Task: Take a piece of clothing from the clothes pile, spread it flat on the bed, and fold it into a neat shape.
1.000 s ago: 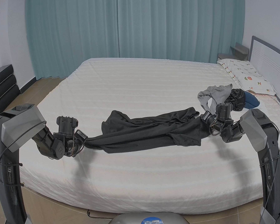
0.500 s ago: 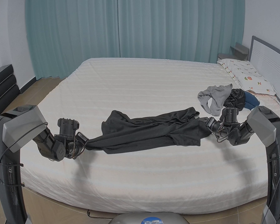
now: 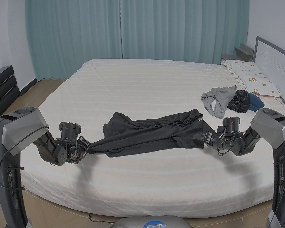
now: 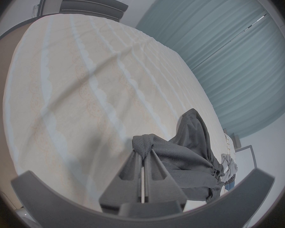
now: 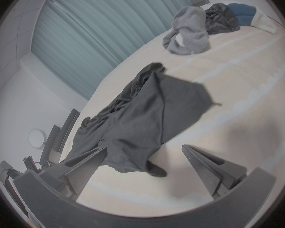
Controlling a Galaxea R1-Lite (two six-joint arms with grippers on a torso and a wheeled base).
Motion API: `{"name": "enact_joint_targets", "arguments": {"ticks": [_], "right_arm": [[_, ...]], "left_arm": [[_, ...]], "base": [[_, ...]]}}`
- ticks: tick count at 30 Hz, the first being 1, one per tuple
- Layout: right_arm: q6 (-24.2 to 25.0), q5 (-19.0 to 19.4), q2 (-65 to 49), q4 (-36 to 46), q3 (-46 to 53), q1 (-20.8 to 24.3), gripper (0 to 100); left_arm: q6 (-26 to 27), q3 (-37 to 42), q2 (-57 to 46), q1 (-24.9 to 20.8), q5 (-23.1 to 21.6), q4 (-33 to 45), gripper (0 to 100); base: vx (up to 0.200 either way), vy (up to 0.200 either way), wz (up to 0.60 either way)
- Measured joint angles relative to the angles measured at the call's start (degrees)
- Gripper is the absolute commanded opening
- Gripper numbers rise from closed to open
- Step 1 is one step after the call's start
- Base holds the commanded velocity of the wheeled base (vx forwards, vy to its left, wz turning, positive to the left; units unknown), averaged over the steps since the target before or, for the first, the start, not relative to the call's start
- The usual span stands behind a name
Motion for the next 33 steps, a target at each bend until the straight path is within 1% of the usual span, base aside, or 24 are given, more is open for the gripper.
{"name": "enact_joint_targets", "arguments": {"ticks": [6,7,14,22,27,33], "right_arm": [[-0.4,-0.4,2.1,0.0,-2.0,2.0,100],[-0.5,-0.4,2.2,0.0,-2.2,2.1,0],[-2.4,-0.4,1.6,0.0,-0.4,1.7,0],[-3.1,1.1,-4.3,-0.1,7.8,-0.4,0],[-3.1,3.5,-9.6,-0.2,16.6,-2.5,0],[-3.2,5.8,-17.7,-0.2,30.1,-5.7,0]], "left_arm": [[0.1,0.2,0.0,0.0,-0.1,0.0,0],[0.1,0.2,0.0,0.0,-0.1,0.0,0],[0.1,0.4,-0.1,0.0,-0.1,0.0,0],[0.6,2.1,-1.0,0.0,-0.2,0.0,0],[2.3,4.4,-2.7,0.0,-0.3,-0.1,0],[7.9,8.4,-5.1,0.0,-0.5,-0.1,0]], "base": [[0.0,0.0,0.0],[0.0,0.0,0.0],[0.0,0.0,0.0],[0.0,0.0,0.0],[0.0,0.0,0.0],[0.0,0.0,0.0]]}}
